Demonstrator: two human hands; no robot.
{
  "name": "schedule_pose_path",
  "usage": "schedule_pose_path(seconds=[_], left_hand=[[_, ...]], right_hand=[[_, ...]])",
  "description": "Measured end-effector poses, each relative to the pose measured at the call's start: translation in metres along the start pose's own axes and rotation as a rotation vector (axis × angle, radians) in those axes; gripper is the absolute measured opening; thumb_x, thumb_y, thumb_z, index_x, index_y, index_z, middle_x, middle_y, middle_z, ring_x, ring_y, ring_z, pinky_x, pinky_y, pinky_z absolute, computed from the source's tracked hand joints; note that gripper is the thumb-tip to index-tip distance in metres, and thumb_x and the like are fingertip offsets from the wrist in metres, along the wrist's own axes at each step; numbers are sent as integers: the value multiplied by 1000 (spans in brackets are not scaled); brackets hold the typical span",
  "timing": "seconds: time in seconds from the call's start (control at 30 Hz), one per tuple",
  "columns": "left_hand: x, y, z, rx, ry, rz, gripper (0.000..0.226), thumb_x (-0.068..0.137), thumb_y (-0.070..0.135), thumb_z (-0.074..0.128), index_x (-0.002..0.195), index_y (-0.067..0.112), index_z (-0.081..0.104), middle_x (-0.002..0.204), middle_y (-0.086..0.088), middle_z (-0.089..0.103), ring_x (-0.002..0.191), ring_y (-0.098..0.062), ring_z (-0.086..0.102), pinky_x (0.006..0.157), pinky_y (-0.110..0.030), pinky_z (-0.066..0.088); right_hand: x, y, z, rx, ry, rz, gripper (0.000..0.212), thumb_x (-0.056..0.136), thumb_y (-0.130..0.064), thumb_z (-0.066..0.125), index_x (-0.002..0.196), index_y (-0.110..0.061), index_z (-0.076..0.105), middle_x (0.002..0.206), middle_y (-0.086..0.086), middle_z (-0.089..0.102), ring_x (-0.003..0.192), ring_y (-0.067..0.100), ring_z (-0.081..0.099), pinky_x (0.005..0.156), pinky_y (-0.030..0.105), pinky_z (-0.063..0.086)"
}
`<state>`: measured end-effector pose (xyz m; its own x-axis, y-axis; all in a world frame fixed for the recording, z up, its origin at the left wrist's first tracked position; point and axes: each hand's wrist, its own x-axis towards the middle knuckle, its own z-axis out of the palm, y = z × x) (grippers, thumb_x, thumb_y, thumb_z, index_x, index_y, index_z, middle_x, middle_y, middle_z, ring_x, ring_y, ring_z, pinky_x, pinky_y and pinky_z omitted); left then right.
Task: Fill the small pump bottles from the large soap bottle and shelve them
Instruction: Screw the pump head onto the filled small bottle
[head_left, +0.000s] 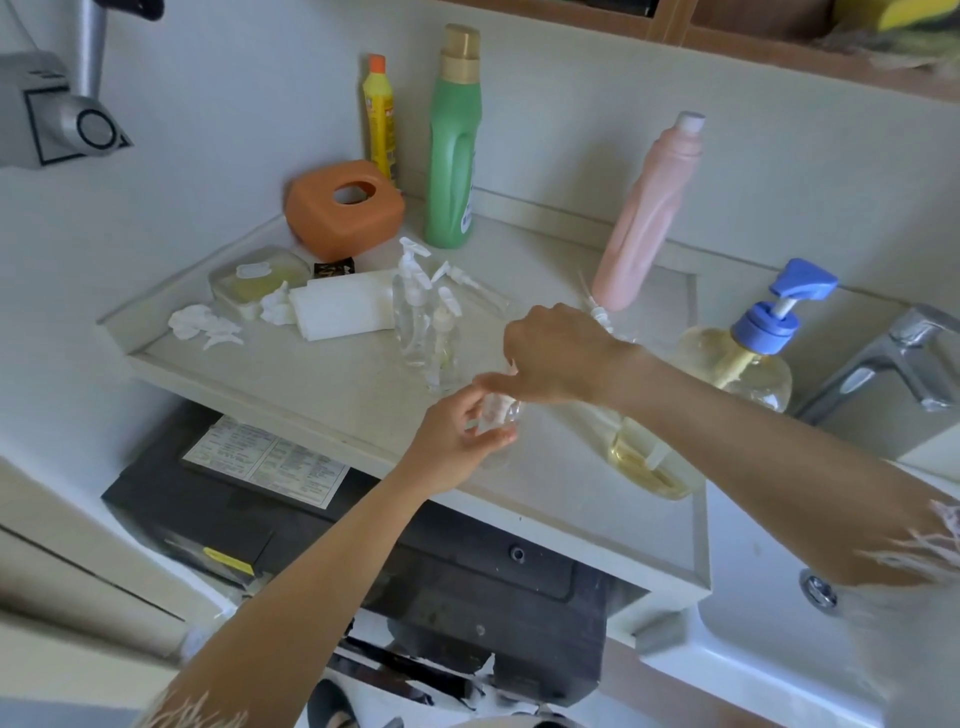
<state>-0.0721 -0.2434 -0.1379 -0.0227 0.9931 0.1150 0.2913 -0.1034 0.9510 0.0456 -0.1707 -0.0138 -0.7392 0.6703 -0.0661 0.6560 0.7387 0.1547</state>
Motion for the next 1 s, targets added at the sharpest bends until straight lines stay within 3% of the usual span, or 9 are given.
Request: schedule_pose_path(seconds=[0.1,0.23,0.4,0.53,0.63,0.73,0.8,0.87,1.0], left_hand=[[-1,1,1,16,9,4,48,84,26,74,129,26,56,120,13,66,112,0,60,101,-24,44],[-2,2,1,17,30,1,41,83,26,74,120,34,58,117,12,67,113,-6,60,104,-29,44],[-3,1,3,21,49,-15,45,83,27,75,125,28,58,118,12,67,113,-6,61,103,-33,46],[-2,0,4,6,75,-43,44,81,27,77,121,24,59,121,8,66,117,-11,59,105,-35,45],[-2,0,6,4,93,-69,51,79,28,78,125,22,57,123,7,65,117,-11,60,103,-32,46],[-2,0,4,-16,98,-54,36,80,24,78,112,25,63,114,8,69,111,-8,62,104,-35,46],[-1,1,5,-12,100,-66,39,79,25,78,115,22,62,114,7,70,111,-9,63,104,-38,46],[-1,-1,7,-5,110,-85,48,79,26,79,122,20,60,117,4,68,112,-13,62,104,-40,46],[-2,-3,9,-33,129,-80,44,77,25,80,117,25,62,119,4,68,114,-15,61,105,-42,45]], right_hand=[[0,12,-7,99,-156,-91,34,84,-43,63,109,-21,59,98,-5,56,94,17,47,78,31,45],[0,-2,3,0,-23,-26,44,88,-57,52,76,-15,55,75,1,56,76,25,57,61,31,42],[0,7,-2,75,-138,-80,34,85,-47,61,100,-17,60,92,-1,61,89,22,59,74,35,51],[-1,-1,3,-20,21,28,52,88,-63,44,84,-16,63,67,-3,50,65,19,51,53,29,35],[1,8,-1,70,-92,-58,37,84,-53,57,100,-20,60,89,-3,56,89,22,55,72,33,46],[0,3,6,59,20,46,49,90,-61,45,66,-18,49,69,0,50,69,23,52,60,31,35],[-3,7,8,43,33,46,51,87,-66,44,71,-18,56,73,-1,55,68,20,52,59,30,33],[-3,13,8,98,-20,-44,38,85,-55,56,84,-17,60,85,-1,61,86,22,56,66,30,37],[-9,4,18,132,86,52,57,86,-66,46,67,-13,48,66,-1,49,70,24,50,65,32,38]])
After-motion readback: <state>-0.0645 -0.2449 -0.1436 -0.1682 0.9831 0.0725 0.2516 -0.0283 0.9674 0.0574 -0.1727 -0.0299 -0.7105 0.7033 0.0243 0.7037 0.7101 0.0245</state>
